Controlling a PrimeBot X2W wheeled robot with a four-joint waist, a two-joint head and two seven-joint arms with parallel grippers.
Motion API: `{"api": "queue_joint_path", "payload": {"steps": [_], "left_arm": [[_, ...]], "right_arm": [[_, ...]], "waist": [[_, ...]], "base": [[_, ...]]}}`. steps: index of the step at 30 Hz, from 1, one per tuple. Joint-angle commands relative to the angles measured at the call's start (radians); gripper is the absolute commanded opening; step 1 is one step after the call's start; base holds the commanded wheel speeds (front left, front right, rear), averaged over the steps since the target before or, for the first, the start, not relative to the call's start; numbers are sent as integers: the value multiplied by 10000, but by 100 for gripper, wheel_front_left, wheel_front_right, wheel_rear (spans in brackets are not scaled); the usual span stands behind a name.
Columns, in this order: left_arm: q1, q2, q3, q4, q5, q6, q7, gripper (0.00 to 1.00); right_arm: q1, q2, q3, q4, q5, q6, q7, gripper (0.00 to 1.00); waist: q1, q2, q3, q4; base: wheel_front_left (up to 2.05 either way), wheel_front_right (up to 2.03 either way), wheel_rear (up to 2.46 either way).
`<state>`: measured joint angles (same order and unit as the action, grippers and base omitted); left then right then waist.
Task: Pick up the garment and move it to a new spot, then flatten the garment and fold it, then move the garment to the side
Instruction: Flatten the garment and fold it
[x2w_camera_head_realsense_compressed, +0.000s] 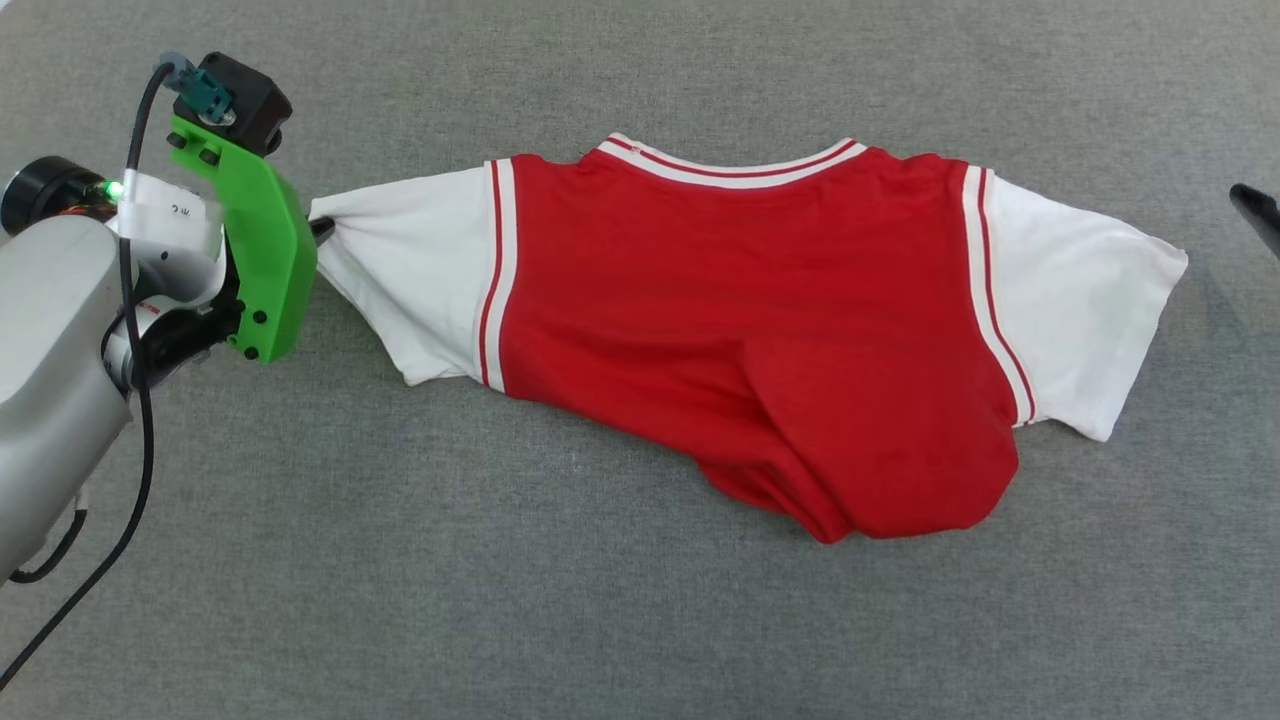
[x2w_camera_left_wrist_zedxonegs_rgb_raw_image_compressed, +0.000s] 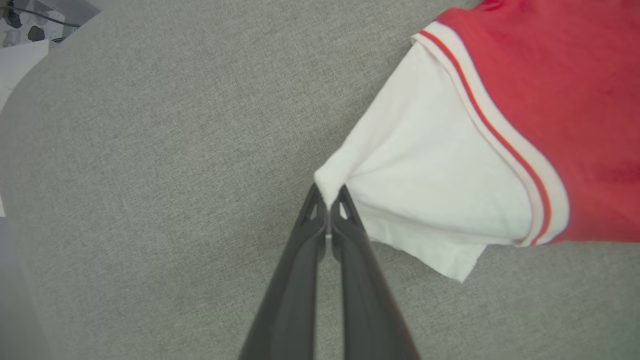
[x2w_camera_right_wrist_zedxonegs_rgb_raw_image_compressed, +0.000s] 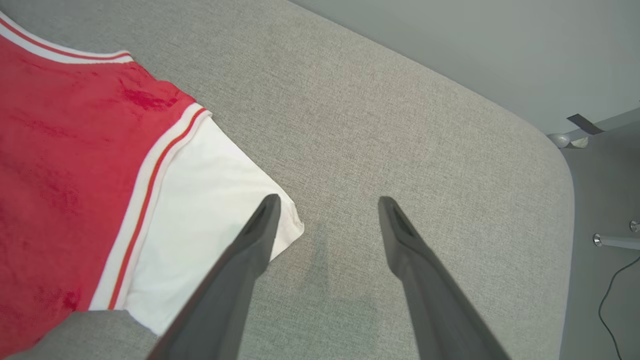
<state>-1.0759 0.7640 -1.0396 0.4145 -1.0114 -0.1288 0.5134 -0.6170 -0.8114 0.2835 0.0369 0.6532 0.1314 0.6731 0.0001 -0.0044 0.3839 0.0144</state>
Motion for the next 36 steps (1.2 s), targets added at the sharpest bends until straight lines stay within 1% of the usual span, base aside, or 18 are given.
{"api": "queue_joint_path", "payload": {"steps": [1,4,8,14,19,24,25,26,31,36], "left_arm": [[-214,-45,13,-77,195,17,-76,0],[-364,-58,41,-265,266,50,-101,0],[-558,-39,100,-497,346,99,-143,0],[-783,-57,133,-779,478,187,-178,0],[-833,-127,133,-797,506,220,-238,0],[-790,-162,109,-669,471,213,-291,0],[-773,-157,98,-638,464,209,-293,0],[-753,-156,84,-600,454,205,-295,0],[-653,-228,10,-367,432,175,-404,0],[-606,-306,9,-271,518,129,-897,0]], "right_arm": [[-287,-64,178,162,373,-7,501,100],[-685,-168,514,604,934,-7,1519,100],[-1125,53,726,1196,1268,-7,2045,100],[-1434,521,1245,1997,1284,-7,2127,100],[-939,650,2261,2635,1309,-7,2248,100],[-636,817,2822,3049,1704,-7,1802,100],[-674,803,2891,3069,1711,-7,1667,23],[-739,781,2945,3095,1733,-7,1487,0],[-1202,747,2925,3254,1797,-7,493,0],[-1521,584,2942,3128,1745,-7,-707,0]], "waist": [[-1,44,187,133],[-1,44,421,246],[-1,44,756,377],[-1,44,1203,566],[-1,44,1333,621],[-1,44,1283,557],[-1,44,1252,532],[-1,44,1205,504],[-1,44,759,375],[-1,44,-31,300]], "base": [[0,0,0],[0,0,0],[0,0,0],[0,0,0],[0,0,0],[0,0,0],[0,0,0],[0,0,0],[0,0,0],[0,0,0]]}}
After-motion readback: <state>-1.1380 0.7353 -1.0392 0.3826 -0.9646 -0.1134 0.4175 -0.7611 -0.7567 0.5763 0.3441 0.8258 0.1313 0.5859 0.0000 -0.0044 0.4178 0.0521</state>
